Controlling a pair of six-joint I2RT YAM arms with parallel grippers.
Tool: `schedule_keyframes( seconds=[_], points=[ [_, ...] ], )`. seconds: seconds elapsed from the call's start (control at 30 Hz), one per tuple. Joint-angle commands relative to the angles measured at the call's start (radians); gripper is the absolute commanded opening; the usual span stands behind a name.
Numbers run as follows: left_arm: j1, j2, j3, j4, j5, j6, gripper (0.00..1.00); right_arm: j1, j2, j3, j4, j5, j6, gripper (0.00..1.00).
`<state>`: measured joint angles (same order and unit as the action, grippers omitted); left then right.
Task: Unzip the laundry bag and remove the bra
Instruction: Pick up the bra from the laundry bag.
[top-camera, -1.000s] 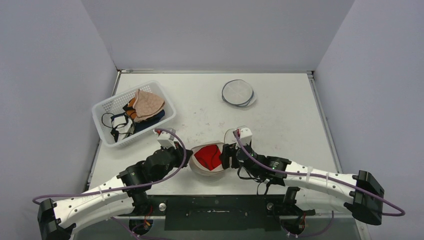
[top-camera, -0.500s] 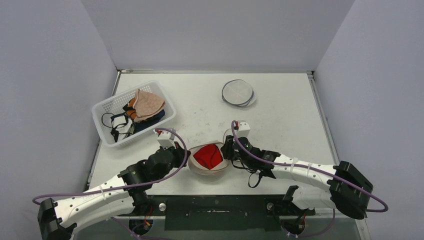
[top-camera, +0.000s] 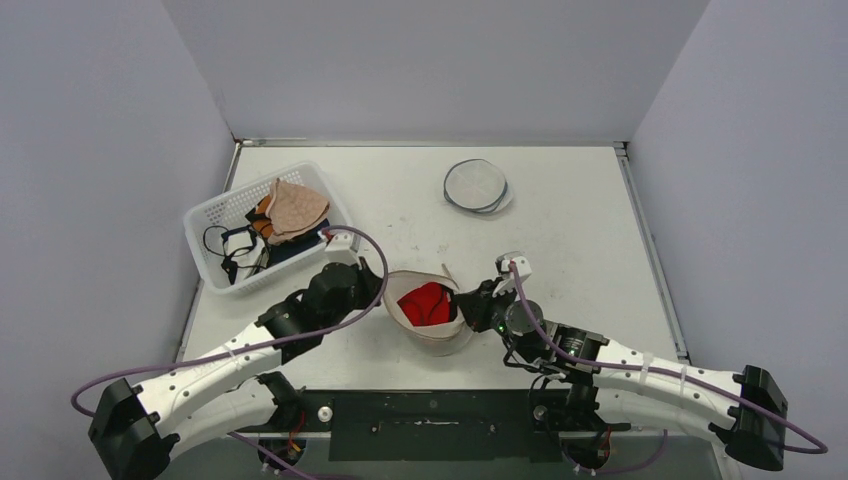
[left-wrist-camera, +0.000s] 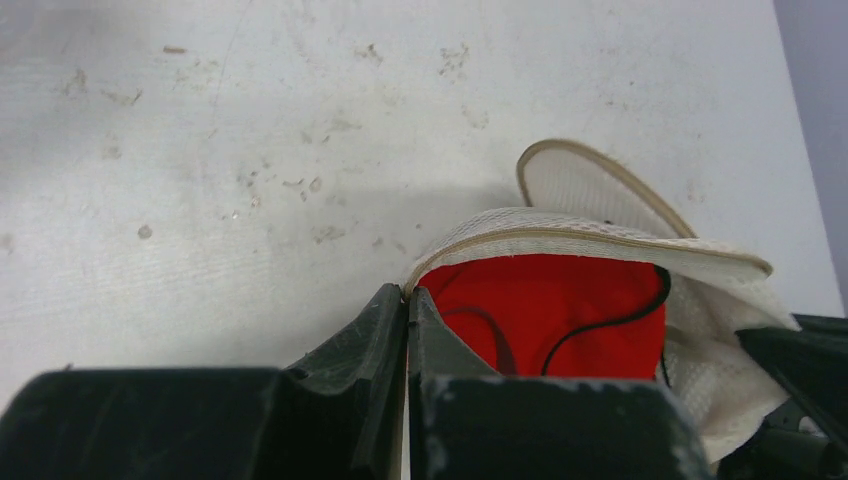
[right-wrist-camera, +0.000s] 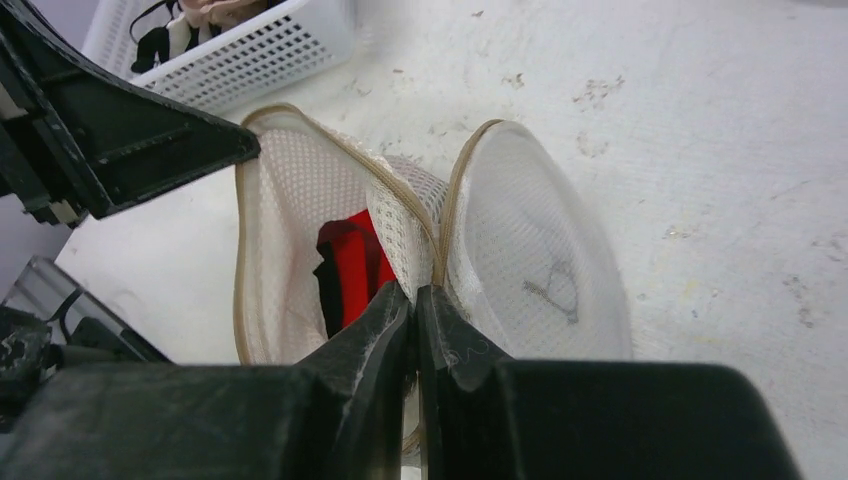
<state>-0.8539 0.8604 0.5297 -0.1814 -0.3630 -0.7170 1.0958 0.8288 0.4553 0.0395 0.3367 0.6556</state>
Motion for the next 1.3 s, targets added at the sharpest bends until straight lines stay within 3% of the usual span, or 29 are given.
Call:
schedule_keyframes(
  seconds=[0.0, 0.13, 0.43, 0.5, 0.6, 0.67, 0.8, 1.0, 1.1, 1.2, 1.27],
  points=[
    [0.050, 0.088, 0.181, 0.110, 0.123, 0.066, 0.00, 0.022, -0.050, -0.018, 0.030, 0.163, -0.040, 0.05],
    [0.053, 0.118, 0.185, 0.124, 0.132, 0.051, 0.00, 0.028, -0.057, -0.082, 0.086, 0.196, -0.050, 0.05],
    [0.065, 0.111, -0.022, 0.219, 0.196, -0.089, 0.02, 0.050, -0.015, -0.249, 0.190, 0.188, 0.061, 0.05],
    [0.066, 0.102, -0.032, 0.201, 0.226, -0.119, 0.12, 0.054, -0.021, -0.249, 0.177, 0.189, 0.065, 0.05],
    [0.065, 0.070, -0.034, 0.183, 0.272, -0.153, 0.44, 0.056, -0.029, -0.237, 0.157, 0.185, 0.064, 0.05],
    [0.064, 0.045, -0.033, 0.138, 0.295, -0.174, 0.59, 0.056, -0.031, -0.228, 0.146, 0.185, 0.069, 0.05],
    [0.055, -0.003, -0.037, 0.082, 0.323, -0.232, 0.72, 0.060, -0.033, -0.219, 0.128, 0.182, 0.103, 0.05],
    [-0.074, -0.052, -0.063, 0.070, 0.227, -0.322, 0.73, 0.070, -0.017, -0.212, 0.110, 0.180, 0.168, 0.05],
    [-0.124, 0.011, -0.040, 0.056, 0.159, -0.328, 0.70, 0.082, 0.006, -0.211, 0.123, 0.178, 0.175, 0.05],
    [-0.131, 0.079, -0.022, 0.044, 0.124, -0.327, 0.58, 0.097, 0.024, -0.216, 0.131, 0.175, 0.185, 0.05],
    [-0.131, 0.104, -0.023, 0.036, 0.099, -0.326, 0.45, 0.113, 0.018, -0.217, 0.125, 0.188, 0.192, 0.05]
  ],
)
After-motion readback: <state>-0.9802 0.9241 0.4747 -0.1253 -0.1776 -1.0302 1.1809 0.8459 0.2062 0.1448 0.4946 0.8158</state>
